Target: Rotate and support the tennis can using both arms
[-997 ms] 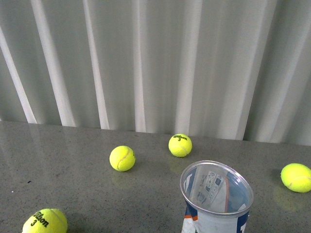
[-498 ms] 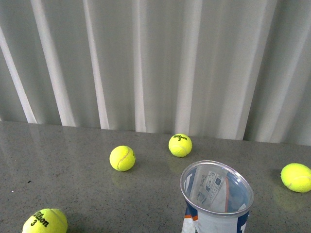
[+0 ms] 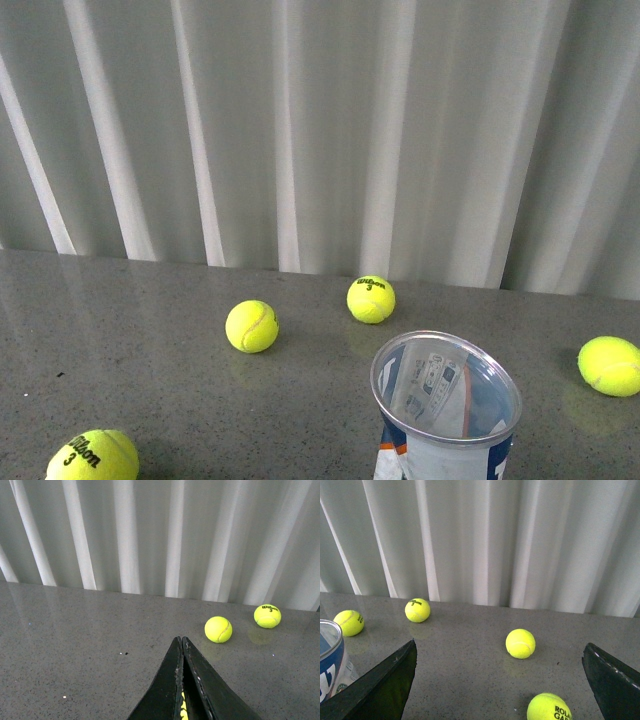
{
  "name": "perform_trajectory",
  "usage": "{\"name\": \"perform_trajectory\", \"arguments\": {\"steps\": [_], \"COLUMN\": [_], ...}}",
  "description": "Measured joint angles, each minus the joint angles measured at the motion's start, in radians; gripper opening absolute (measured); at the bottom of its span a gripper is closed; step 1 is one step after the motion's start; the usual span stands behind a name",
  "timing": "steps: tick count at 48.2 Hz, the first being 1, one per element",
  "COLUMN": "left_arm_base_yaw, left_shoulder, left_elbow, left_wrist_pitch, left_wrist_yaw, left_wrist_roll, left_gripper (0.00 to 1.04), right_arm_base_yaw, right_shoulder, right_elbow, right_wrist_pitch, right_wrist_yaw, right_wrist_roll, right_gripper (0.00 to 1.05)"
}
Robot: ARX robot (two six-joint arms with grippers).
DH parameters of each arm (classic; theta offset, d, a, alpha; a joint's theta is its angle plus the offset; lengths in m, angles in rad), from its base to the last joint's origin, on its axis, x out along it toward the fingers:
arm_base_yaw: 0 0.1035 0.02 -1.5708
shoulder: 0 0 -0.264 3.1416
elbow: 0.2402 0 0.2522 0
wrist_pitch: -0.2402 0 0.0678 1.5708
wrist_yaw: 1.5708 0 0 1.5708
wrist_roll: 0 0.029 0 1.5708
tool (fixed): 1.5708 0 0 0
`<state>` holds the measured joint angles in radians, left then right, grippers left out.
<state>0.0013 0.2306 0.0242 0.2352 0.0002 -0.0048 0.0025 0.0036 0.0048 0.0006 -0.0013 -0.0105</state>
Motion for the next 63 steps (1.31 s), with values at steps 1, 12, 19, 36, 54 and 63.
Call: {"name": "perform_trajectory", "arguments": {"steps": [1,12,19,36,54,63], "left_arm_base_yaw": [0.000,0.000,0.000,0.000,0.000,0.000], "left_shoulder": [-0.006,-0.057,-0.203,-0.227,-0.227,-0.227], "left_elbow": [0.000,0.000,0.000,0.000,0.000,0.000], "left_wrist_pitch": [-0.006,-0.058,-0.227,-0.234,-0.235,-0.235], "left_wrist_yaw": [0.000,0.000,0.000,0.000,0.000,0.000], "left_wrist_roll": [0.000,0.000,0.000,0.000,0.000,0.000], "left_gripper": [0.04,0.04,0.04,0.20,0.84,0.98], "right_arm_base_yaw": [0.000,0.000,0.000,0.000,0.000,0.000], "right_shoulder": [0.000,0.000,0.000,0.000,0.000,0.000], "right_elbow": [0.000,0.000,0.000,0.000,0.000,0.000], "right_wrist_pitch": [0.000,0.000,0.000,0.000,0.000,0.000], "right_wrist_yaw": [0.000,0.000,0.000,0.000,0.000,0.000], "right_wrist_roll": [0.000,0.000,0.000,0.000,0.000,0.000], "right_gripper": [0.98,0.98,0.98,0.98,0.98,0.98]}}
